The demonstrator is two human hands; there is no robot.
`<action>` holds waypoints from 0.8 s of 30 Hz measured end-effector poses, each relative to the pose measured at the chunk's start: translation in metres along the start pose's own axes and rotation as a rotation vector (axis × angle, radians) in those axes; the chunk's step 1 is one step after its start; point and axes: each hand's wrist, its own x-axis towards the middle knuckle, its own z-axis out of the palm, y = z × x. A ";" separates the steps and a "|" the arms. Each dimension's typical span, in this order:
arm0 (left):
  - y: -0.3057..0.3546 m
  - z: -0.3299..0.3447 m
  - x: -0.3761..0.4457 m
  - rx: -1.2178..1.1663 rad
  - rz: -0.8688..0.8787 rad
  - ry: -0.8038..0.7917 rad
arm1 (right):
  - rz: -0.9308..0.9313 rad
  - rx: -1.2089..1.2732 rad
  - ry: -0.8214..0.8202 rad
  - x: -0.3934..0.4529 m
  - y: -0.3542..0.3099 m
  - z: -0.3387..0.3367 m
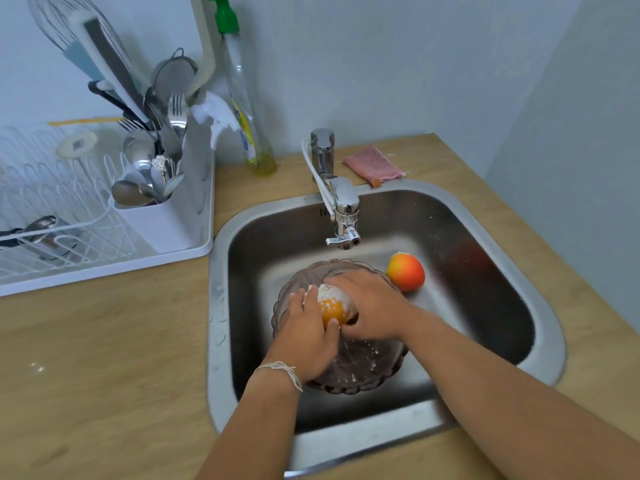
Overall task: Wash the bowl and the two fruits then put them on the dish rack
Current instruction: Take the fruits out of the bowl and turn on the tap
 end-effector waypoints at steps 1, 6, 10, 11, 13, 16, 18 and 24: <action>0.000 -0.001 0.000 0.002 -0.003 -0.002 | -0.008 -0.053 -0.073 0.001 -0.001 0.005; 0.005 -0.004 -0.002 0.054 -0.016 0.001 | 0.041 -0.236 -0.068 0.005 0.003 0.009; 0.003 -0.001 0.000 0.014 0.010 0.016 | 0.073 -0.213 -0.109 0.004 0.009 0.010; 0.002 0.000 0.000 0.003 0.012 0.013 | 0.084 -0.197 -0.122 0.004 0.010 0.010; 0.001 0.000 0.000 -0.001 0.022 0.010 | 0.100 -0.167 -0.136 0.007 0.012 0.010; 0.002 -0.003 0.000 -0.009 0.034 0.004 | 0.122 -0.097 -0.082 0.010 0.013 0.006; 0.002 -0.004 0.000 -0.010 0.035 -0.005 | 0.152 -0.002 0.012 0.011 0.012 -0.002; 0.001 -0.002 0.000 0.003 0.055 -0.032 | 0.282 0.157 0.542 0.008 0.028 -0.040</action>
